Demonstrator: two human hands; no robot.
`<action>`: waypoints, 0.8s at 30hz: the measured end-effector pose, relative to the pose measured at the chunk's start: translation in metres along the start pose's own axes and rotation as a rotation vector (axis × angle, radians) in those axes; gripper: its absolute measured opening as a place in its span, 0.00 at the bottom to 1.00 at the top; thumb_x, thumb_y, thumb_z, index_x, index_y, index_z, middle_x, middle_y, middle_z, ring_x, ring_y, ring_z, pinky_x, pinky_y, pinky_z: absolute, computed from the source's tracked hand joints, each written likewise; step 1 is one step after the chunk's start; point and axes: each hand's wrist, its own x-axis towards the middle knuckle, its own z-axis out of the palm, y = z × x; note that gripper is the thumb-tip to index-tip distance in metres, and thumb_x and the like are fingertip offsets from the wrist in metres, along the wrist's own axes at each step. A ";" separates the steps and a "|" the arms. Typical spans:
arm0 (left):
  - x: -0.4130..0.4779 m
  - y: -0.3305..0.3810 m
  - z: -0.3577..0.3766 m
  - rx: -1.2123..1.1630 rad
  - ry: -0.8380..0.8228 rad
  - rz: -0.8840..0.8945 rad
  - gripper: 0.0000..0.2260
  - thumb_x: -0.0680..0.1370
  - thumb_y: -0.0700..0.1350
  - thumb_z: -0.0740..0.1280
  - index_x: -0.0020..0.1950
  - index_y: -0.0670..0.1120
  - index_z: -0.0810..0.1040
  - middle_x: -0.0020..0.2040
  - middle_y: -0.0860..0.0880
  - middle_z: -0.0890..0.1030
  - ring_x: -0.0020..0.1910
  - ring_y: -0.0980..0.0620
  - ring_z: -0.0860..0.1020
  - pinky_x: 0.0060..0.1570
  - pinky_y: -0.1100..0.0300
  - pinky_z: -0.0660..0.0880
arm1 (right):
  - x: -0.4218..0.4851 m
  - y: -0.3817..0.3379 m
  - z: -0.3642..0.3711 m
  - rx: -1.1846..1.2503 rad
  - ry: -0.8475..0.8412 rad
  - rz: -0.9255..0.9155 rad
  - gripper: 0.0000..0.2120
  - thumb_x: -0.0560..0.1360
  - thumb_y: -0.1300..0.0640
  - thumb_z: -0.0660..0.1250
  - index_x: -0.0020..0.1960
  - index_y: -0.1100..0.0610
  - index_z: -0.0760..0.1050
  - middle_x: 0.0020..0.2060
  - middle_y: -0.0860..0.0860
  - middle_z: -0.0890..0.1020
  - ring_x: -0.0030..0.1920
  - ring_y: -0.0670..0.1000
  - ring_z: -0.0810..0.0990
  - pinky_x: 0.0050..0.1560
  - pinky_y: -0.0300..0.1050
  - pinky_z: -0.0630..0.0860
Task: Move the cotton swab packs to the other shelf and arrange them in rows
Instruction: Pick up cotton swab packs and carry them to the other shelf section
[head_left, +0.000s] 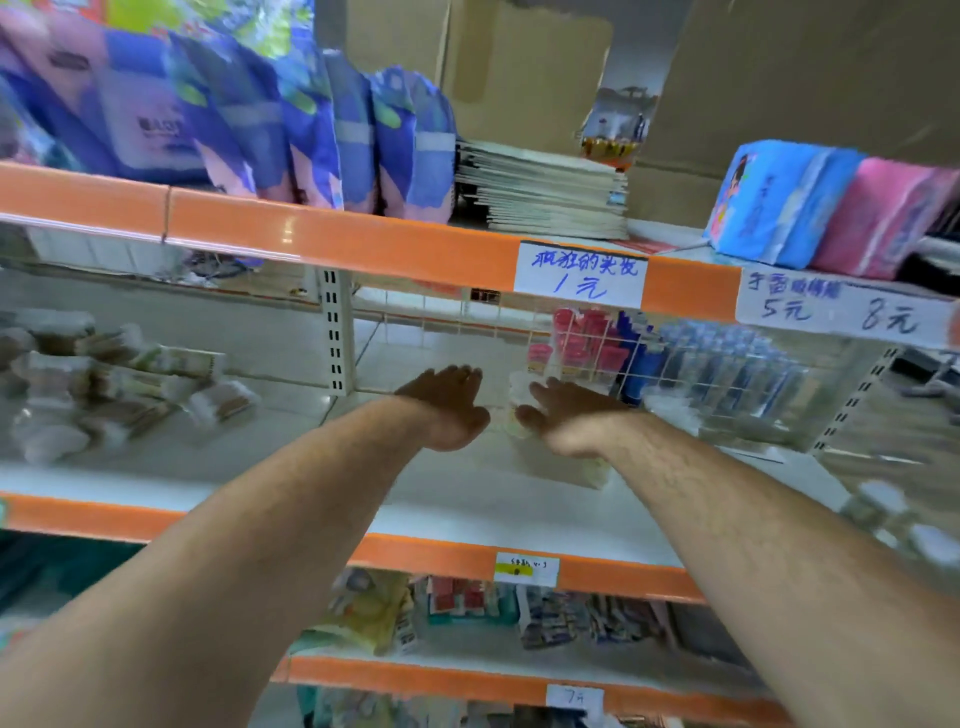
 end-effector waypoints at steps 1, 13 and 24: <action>-0.013 -0.002 -0.003 0.004 -0.001 -0.025 0.30 0.82 0.57 0.48 0.81 0.47 0.43 0.81 0.48 0.45 0.80 0.50 0.47 0.78 0.50 0.48 | -0.007 -0.006 -0.001 0.010 -0.007 -0.021 0.32 0.80 0.35 0.44 0.80 0.47 0.45 0.79 0.48 0.45 0.79 0.52 0.48 0.77 0.53 0.50; -0.201 -0.102 -0.012 0.018 0.017 -0.387 0.31 0.83 0.54 0.51 0.80 0.40 0.48 0.81 0.41 0.51 0.79 0.45 0.51 0.77 0.51 0.51 | -0.058 -0.164 0.007 0.010 0.038 -0.446 0.31 0.82 0.38 0.46 0.80 0.52 0.52 0.79 0.52 0.53 0.78 0.54 0.53 0.76 0.48 0.52; -0.360 -0.257 -0.011 0.010 0.063 -0.634 0.30 0.83 0.53 0.53 0.79 0.37 0.51 0.79 0.40 0.56 0.78 0.45 0.56 0.75 0.48 0.55 | -0.065 -0.399 0.018 -0.073 -0.014 -0.778 0.32 0.82 0.39 0.47 0.80 0.55 0.50 0.79 0.56 0.51 0.79 0.53 0.50 0.77 0.47 0.49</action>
